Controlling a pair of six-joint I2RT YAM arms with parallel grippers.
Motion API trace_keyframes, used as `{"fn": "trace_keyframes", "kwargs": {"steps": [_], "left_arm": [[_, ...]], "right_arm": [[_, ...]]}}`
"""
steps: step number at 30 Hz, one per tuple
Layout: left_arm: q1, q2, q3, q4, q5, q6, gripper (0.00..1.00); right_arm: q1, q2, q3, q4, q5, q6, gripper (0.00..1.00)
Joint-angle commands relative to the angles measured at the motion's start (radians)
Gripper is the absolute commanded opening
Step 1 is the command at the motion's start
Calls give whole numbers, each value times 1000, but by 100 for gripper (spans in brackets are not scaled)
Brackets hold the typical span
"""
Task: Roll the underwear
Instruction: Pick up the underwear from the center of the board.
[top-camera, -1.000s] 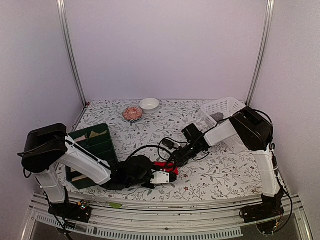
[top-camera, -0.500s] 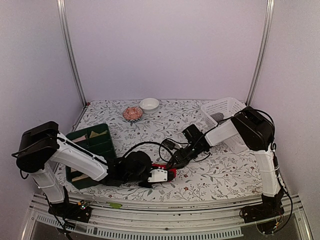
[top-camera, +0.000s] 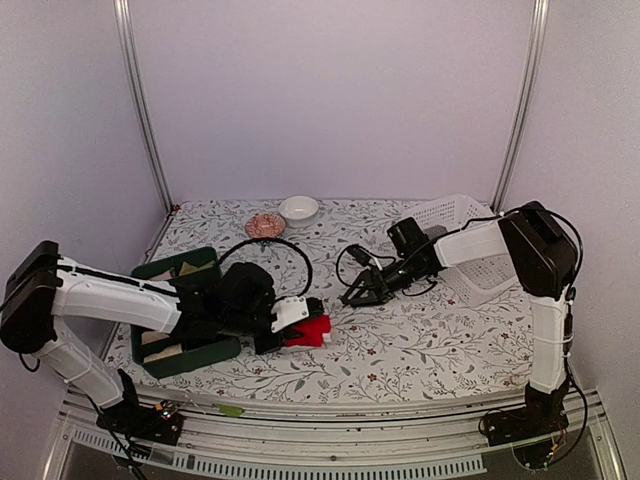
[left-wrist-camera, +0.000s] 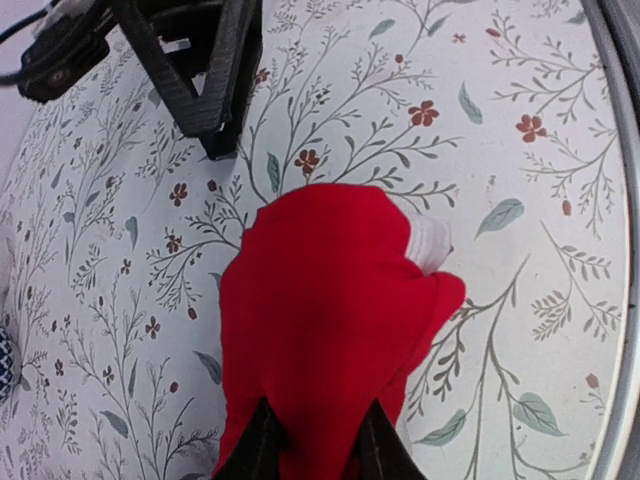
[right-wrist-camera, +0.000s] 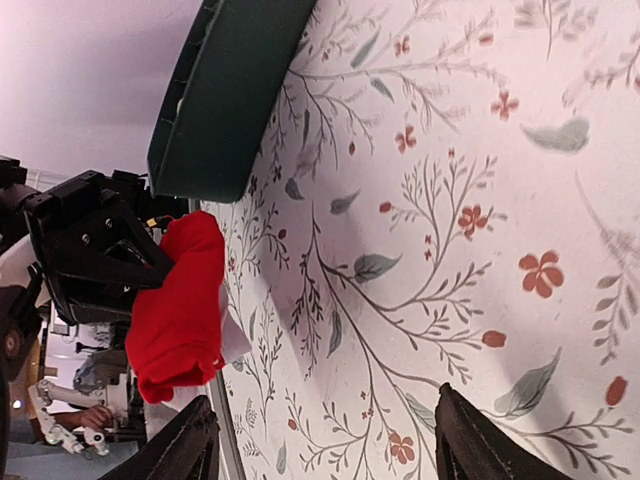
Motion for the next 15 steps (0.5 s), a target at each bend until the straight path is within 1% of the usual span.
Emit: {"fn": "trace_keyframes", "kwargs": {"steps": [1,4,8,12,15], "left_arm": [[90,-150,56,-153,75,-115,0],[182,-249,77,-265,117,-107,0],[341,-364,122,-444,196,-29,0],[499,-415,152,-539,145,3,0],[583,-450,138,-532,68,29,0]], "right_arm": [[-12,-121,39,77,114,29,76],[-13,-149,54,97,125,40,79],[-14,-162,55,121,129,52,83],[-14,-169,49,134,113,41,89],[-13,-189,33,164,130,46,92]]}}
